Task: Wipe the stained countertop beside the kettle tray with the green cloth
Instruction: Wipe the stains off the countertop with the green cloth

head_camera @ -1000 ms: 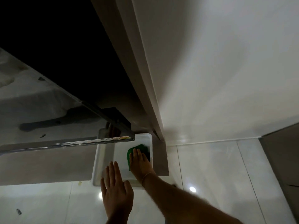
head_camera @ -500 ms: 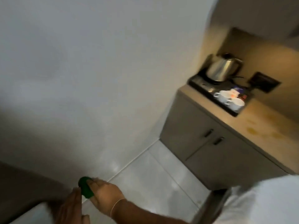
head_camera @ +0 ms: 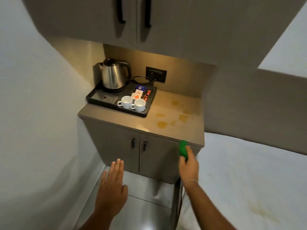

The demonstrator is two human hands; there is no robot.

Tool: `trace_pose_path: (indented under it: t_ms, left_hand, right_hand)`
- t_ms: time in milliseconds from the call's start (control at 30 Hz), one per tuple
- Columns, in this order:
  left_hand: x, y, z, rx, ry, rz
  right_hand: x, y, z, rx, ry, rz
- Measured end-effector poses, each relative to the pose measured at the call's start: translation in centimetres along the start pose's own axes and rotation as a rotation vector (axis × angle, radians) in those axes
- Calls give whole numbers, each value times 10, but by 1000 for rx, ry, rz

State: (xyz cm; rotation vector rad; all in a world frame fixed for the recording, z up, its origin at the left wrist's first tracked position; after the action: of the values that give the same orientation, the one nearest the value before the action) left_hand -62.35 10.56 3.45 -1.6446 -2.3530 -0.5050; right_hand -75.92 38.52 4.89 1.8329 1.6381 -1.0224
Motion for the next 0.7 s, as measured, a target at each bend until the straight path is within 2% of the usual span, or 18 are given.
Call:
trace_pose_path:
  t_ms: [100,200,333,433,600,700]
  left_hand:
    - [44,-55,18,-12,-55,51]
    - [78,-100,22,-46,-124,72]
    - [106,-152,24,-35,-170,60]
    - [115,-191,30,-37,-179,26]
    - [118,-244,43,-62,-224,4]
    - [117,-261,56,-72,-216,26]
  right_hand:
    - [35,-76,-36,118,41,36]
    - [55,-137,-45,143,112,-1]
    - [57,-194,-12,-46,287,-50]
    - [36,-211,42,-224,466,-179]
    - [-2,-178,122,-381,434,-441]
    - [11,-149,119,-447,408,-504]
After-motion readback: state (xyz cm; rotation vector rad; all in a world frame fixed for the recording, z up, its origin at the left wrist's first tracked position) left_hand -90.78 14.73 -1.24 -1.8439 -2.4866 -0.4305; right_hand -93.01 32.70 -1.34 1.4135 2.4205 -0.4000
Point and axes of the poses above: each hand's wrist, its own y-axis away from the middle knuckle, its own z-axis out of the palm, x = y × z, the point moved 2 cm from there along -y, towards the middle knuckle, and after that the axes turned 11 degrees about -z, right-handed, at the moved point
